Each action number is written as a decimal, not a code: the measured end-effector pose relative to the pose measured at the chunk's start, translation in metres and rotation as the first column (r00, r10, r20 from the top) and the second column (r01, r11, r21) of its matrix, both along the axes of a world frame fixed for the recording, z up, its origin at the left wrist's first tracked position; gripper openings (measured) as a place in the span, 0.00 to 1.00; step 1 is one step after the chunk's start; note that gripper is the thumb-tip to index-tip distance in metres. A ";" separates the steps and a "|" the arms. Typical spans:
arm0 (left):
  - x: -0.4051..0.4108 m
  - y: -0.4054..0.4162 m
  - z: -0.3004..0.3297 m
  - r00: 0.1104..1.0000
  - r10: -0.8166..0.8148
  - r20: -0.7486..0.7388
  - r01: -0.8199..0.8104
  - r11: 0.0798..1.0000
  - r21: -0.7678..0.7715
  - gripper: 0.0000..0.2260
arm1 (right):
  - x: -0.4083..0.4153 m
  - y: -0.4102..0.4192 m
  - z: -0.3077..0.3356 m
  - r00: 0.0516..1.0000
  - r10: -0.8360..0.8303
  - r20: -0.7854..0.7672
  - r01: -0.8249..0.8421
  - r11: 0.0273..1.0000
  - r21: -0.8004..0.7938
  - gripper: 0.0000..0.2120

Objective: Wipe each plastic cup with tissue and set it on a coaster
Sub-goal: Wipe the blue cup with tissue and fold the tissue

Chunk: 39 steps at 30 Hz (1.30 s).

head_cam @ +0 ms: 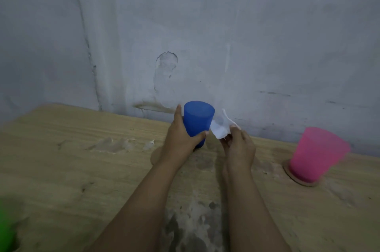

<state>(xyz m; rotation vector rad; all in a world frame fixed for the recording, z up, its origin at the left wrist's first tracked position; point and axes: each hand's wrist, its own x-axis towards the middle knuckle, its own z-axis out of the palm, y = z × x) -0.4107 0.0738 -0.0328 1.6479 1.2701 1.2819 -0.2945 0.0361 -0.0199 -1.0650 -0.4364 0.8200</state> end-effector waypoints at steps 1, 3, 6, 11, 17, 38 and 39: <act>0.001 0.001 0.000 1.000 0.000 0.002 0.000 1.000 0.008 0.46 | 0.000 0.001 0.000 1.000 0.006 0.016 -0.006 1.000 -0.004 0.07; 0.001 0.002 0.000 1.000 0.005 0.018 -0.006 0.999 0.032 0.43 | 0.000 0.003 0.000 0.999 0.013 0.047 -0.013 1.000 -0.013 0.08; 0.000 0.002 0.003 0.995 0.063 0.076 -0.066 0.997 0.035 0.38 | 0.002 0.007 -0.001 0.996 -0.002 0.092 0.003 1.000 -0.020 0.10; -0.002 0.001 0.011 0.940 0.071 0.334 -0.079 0.997 0.009 0.28 | -0.003 0.010 -0.004 0.993 0.019 0.118 -0.010 0.997 -0.075 0.15; 0.001 -0.003 0.022 0.911 0.020 0.413 -0.022 1.000 -0.001 0.26 | -0.011 0.007 -0.002 0.978 0.199 0.058 -0.197 0.979 -0.041 0.14; -0.001 -0.006 0.031 0.911 -0.008 0.411 -0.034 0.995 0.093 0.26 | -0.007 -0.002 0.004 0.871 0.409 -0.274 -0.391 0.913 0.120 0.09; -0.001 -0.006 0.031 0.912 -0.007 0.410 -0.034 0.995 0.092 0.26 | -0.005 -0.001 0.004 0.866 0.398 -0.303 -0.376 0.917 0.131 0.08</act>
